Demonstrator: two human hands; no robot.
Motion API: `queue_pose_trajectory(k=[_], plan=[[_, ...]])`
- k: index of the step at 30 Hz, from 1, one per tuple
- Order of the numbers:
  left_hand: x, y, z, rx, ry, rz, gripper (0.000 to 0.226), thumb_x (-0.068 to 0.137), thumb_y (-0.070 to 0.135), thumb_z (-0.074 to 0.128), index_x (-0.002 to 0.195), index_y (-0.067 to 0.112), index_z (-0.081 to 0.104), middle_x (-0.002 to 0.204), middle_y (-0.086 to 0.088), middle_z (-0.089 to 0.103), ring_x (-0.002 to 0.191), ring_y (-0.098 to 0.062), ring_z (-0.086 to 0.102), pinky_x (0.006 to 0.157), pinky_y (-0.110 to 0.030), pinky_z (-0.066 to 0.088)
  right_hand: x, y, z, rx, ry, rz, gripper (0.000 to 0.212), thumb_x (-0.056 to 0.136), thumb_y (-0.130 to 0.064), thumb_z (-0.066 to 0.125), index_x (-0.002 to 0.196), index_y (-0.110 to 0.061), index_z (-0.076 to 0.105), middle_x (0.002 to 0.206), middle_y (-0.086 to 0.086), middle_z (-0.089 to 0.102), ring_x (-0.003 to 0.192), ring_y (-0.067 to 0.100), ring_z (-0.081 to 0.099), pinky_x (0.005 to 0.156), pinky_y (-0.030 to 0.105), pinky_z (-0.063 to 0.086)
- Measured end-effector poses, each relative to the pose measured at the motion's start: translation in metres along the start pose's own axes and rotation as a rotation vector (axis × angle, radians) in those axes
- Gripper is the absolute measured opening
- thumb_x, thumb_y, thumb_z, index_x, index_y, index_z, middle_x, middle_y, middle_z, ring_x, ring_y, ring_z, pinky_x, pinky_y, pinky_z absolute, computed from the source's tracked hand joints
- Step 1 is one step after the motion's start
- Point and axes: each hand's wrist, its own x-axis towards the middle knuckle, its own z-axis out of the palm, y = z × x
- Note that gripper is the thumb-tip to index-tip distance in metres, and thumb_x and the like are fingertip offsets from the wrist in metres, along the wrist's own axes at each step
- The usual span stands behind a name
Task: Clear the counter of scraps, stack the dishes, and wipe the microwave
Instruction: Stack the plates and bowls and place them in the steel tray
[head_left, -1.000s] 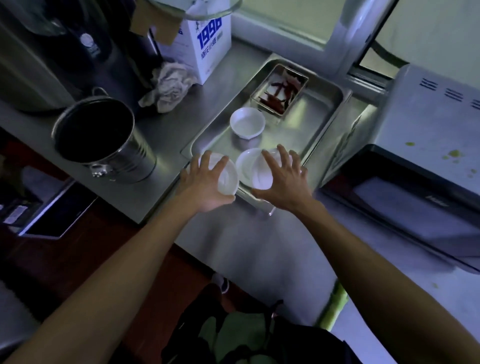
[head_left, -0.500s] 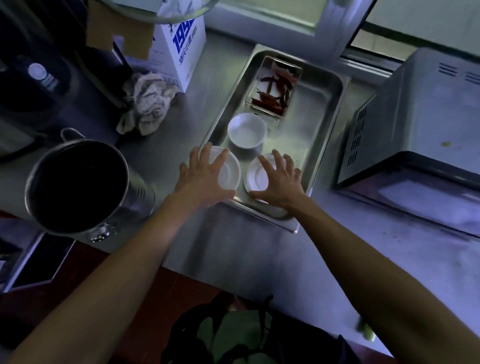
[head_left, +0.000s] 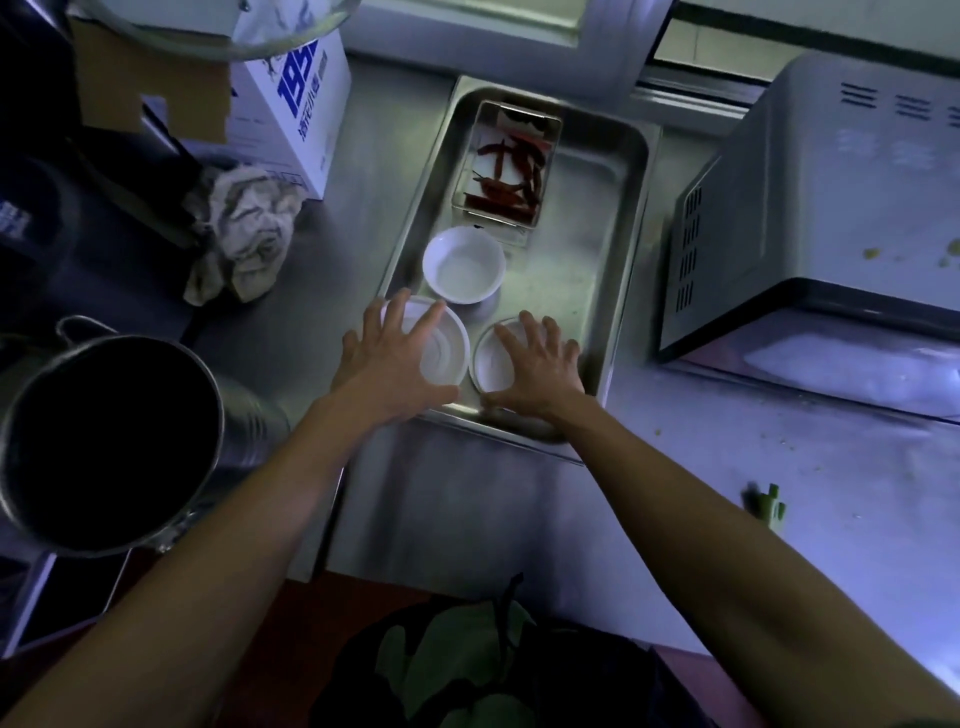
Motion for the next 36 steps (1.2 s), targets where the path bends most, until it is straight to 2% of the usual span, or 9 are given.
queue_pose_trajectory(k=[3, 7, 10, 12, 15, 20, 28, 36], plan=[[0.004, 0.0, 0.002, 0.011, 0.006, 0.021, 0.108, 0.056, 0.077, 0.062, 0.148, 0.045, 0.014, 0.157, 0.004, 0.008, 0.143, -0.03, 0.01, 0.104, -0.063, 0.031, 0.003, -0.001, 0.004, 0.02, 0.019, -0.013, 0.108, 0.068, -0.073, 0.068, 0.154, -0.036, 0.012, 0.165, 0.003, -0.002, 0.15, 0.038, -0.002, 0.116, 0.062, 0.014], [0.01, 0.001, 0.003, 0.033, 0.026, 0.034, 0.109, 0.055, 0.081, 0.061, 0.148, 0.046, 0.015, 0.157, 0.003, 0.009, 0.143, -0.031, 0.012, 0.102, -0.063, 0.032, 0.007, 0.0, 0.009, 0.065, -0.002, -0.038, 0.109, 0.073, -0.071, 0.066, 0.156, -0.034, 0.006, 0.166, 0.003, -0.011, 0.152, 0.036, -0.014, 0.118, 0.065, 0.004], [0.014, 0.005, 0.003, 0.045, 0.053, 0.058, 0.108, 0.054, 0.081, 0.06, 0.147, 0.045, 0.019, 0.155, 0.002, 0.014, 0.141, -0.031, 0.017, 0.101, -0.063, 0.034, 0.005, 0.006, 0.01, 0.093, 0.01, -0.053, 0.101, 0.078, -0.069, 0.063, 0.156, -0.034, 0.008, 0.167, 0.003, -0.011, 0.152, 0.033, -0.015, 0.12, 0.062, 0.002], [0.017, 0.009, 0.005, 0.054, 0.049, 0.073, 0.108, 0.054, 0.081, 0.058, 0.147, 0.044, 0.019, 0.154, 0.002, 0.015, 0.141, -0.031, 0.019, 0.101, -0.063, 0.036, -0.001, 0.013, 0.005, 0.15, 0.052, -0.036, 0.09, 0.085, -0.06, 0.061, 0.156, -0.032, 0.013, 0.167, 0.004, -0.007, 0.153, 0.03, -0.011, 0.122, 0.058, 0.005], [0.025, 0.02, 0.009, 0.051, -0.044, 0.088, 0.112, 0.051, 0.084, 0.055, 0.147, 0.045, 0.012, 0.158, 0.002, 0.008, 0.145, -0.034, 0.014, 0.106, -0.062, 0.032, -0.018, 0.022, -0.009, 0.242, 0.173, -0.005, 0.077, 0.091, -0.039, 0.06, 0.156, -0.026, 0.021, 0.167, 0.007, 0.005, 0.154, 0.029, 0.0, 0.123, 0.052, 0.013], [0.034, 0.051, 0.023, 0.037, -0.119, 0.158, 0.112, 0.057, 0.077, 0.066, 0.149, 0.043, 0.011, 0.161, -0.003, 0.006, 0.146, -0.038, 0.011, 0.106, -0.066, 0.032, -0.055, 0.034, -0.034, 0.301, 0.382, -0.043, 0.064, 0.09, -0.018, 0.062, 0.15, -0.014, 0.041, 0.162, 0.016, 0.026, 0.152, 0.033, 0.016, 0.122, 0.049, 0.022], [0.057, 0.095, 0.05, 0.088, -0.176, 0.249, 0.113, 0.064, 0.079, 0.062, 0.152, 0.042, 0.003, 0.164, -0.003, 0.0, 0.15, -0.037, 0.002, 0.112, -0.063, 0.022, -0.095, 0.059, -0.04, 0.315, 0.384, 0.072, 0.057, 0.094, -0.017, 0.058, 0.148, -0.015, 0.043, 0.161, 0.015, 0.029, 0.152, 0.03, 0.018, 0.122, 0.048, 0.023], [0.071, 0.108, 0.069, 0.151, -0.205, 0.233, 0.11, 0.062, 0.074, 0.062, 0.15, 0.041, 0.005, 0.163, -0.004, -0.001, 0.149, -0.038, 0.001, 0.111, -0.066, 0.022, -0.118, 0.082, -0.025, 0.378, 0.415, 0.161, 0.057, 0.093, -0.017, 0.062, 0.147, -0.017, 0.045, 0.16, 0.013, 0.03, 0.151, 0.03, 0.02, 0.121, 0.046, 0.027]])
